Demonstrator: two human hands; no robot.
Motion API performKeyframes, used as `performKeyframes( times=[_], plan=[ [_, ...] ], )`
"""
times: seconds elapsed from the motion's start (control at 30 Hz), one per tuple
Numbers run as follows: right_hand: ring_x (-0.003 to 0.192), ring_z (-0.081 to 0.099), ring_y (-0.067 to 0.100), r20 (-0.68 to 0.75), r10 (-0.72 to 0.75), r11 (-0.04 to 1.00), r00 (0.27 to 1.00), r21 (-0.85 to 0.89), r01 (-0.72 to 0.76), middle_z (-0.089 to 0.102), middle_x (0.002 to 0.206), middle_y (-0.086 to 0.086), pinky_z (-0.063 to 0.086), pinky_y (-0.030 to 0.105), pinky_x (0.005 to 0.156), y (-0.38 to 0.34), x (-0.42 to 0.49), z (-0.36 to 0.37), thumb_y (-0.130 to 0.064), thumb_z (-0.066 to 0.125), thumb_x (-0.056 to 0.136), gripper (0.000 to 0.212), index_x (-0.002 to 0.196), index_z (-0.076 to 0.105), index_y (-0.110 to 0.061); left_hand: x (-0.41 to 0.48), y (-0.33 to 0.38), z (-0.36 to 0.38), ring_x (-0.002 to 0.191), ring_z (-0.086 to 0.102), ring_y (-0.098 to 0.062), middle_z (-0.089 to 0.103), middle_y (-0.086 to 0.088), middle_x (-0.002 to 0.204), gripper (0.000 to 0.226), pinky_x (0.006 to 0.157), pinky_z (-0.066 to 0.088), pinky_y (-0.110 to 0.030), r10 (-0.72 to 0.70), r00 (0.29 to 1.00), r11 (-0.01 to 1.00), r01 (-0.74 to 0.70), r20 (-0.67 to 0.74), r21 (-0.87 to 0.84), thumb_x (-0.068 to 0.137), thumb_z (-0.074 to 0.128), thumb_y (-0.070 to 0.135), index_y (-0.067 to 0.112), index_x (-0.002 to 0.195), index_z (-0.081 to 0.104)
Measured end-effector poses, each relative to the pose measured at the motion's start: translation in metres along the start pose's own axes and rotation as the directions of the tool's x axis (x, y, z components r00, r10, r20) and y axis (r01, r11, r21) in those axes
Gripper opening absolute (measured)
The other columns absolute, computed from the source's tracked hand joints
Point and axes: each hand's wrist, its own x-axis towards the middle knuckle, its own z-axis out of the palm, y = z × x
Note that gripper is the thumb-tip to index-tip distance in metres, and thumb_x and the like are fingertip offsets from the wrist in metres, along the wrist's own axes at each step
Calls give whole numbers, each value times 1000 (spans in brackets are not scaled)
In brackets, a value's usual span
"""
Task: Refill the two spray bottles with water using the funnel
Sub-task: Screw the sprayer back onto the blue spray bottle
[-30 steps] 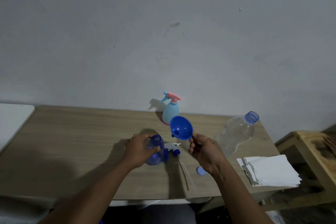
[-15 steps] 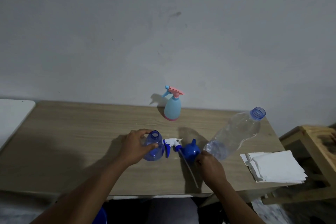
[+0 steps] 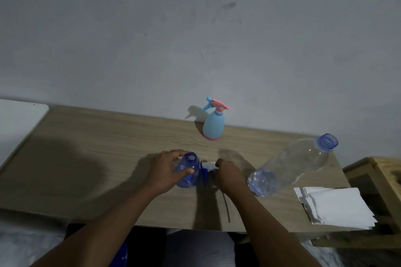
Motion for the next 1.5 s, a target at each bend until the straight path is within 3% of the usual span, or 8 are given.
performKeyframes(
  times=[0.1,0.27,0.5,0.93,1.1,1.23,1.33,1.5],
  plan=[
    [98,67,20,109,28,999,994,-34,-25,69,101,6,54,32,83,-5,14,1,-21,64,93,19,108,64,-10,-1,-1,0,105,61,-4,69,18,114,60,93,51,-31,28,1000,999,-28,2,-26,62,83,51,31,117,68],
    [99,65,19,72,60,997,996,-55,-56,66,108,6,50,28,76,-7,17,9,-16,69,88,31,114,54,-11,-5,-7,3,115,56,3,58,20,128,79,96,46,-16,1,999,998,2,45,-63,66,87,29,33,136,52],
    [76,61,19,-243,132,969,961,234,-74,63,85,-1,54,37,71,-8,8,-10,-25,67,85,24,102,49,-21,1,-25,7,120,58,0,63,15,128,78,104,49,-31,-17,989,994,32,144,-102,64,88,17,38,130,52],
    [79,67,20,-530,139,592,837,722,358,71,97,10,53,27,61,-38,-41,-138,-16,74,89,30,104,49,-23,-9,23,5,101,68,-15,70,3,111,61,87,56,-30,-22,1000,942,19,-4,-336,57,82,37,40,114,58],
    [85,70,27,-602,125,502,789,724,473,74,96,9,52,26,59,-64,-71,-189,-17,72,90,28,97,48,-30,-27,59,-9,114,62,-11,63,2,126,67,87,53,-21,53,995,905,-82,-81,-418,70,71,38,24,132,50],
    [84,72,22,-641,103,441,760,715,543,75,95,6,51,31,63,-80,-95,-221,-17,71,91,27,100,48,-28,-40,83,-17,117,62,-21,63,-2,128,70,91,56,-38,94,987,858,-148,-134,-491,75,70,39,19,138,47],
    [83,72,21,-675,109,407,729,700,587,75,95,6,50,30,62,-90,-111,-240,-17,72,90,28,102,48,-25,-55,108,-22,119,62,-16,62,1,131,77,84,53,-22,151,977,829,-209,-152,-518,76,68,36,16,145,40],
    [78,70,17,-745,118,351,657,650,674,74,98,12,49,25,59,-104,-136,-259,-17,73,88,29,99,48,-26,-75,136,-28,128,52,-4,47,27,143,82,95,54,-29,238,964,808,-264,-119,-527,83,64,42,42,151,20]
  ],
)
